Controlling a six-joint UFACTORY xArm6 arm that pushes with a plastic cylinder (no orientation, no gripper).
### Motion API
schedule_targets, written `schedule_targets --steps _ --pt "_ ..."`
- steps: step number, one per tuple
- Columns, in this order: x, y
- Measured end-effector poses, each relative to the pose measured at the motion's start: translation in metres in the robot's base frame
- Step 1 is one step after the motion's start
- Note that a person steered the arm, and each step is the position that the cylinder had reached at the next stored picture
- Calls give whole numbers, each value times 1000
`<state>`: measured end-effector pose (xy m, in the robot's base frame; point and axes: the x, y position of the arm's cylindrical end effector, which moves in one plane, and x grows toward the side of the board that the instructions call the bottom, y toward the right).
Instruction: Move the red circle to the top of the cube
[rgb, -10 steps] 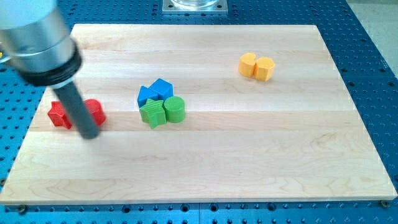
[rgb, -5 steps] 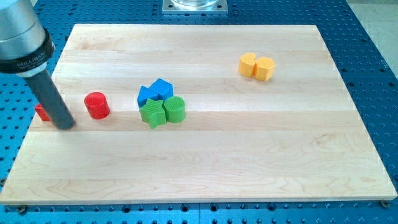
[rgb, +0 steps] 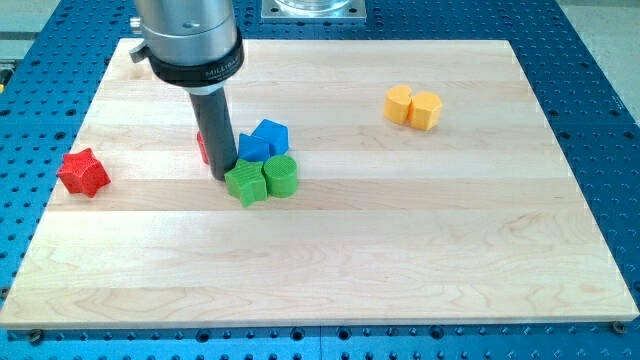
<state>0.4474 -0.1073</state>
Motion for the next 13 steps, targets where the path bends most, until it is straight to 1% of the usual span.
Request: schedule_targets --steps 1,3,5,6,7,8,9,10,11,12,13 --pt "5 -47" --pt "-52 8" --pt "-118 18" --pt "-157 38" --pt "-160 81" --pt "-138 43" --pt "-104 15" --pt "-97 3" --pt "-103 20" --pt "-126 23" --pt "-140 52"
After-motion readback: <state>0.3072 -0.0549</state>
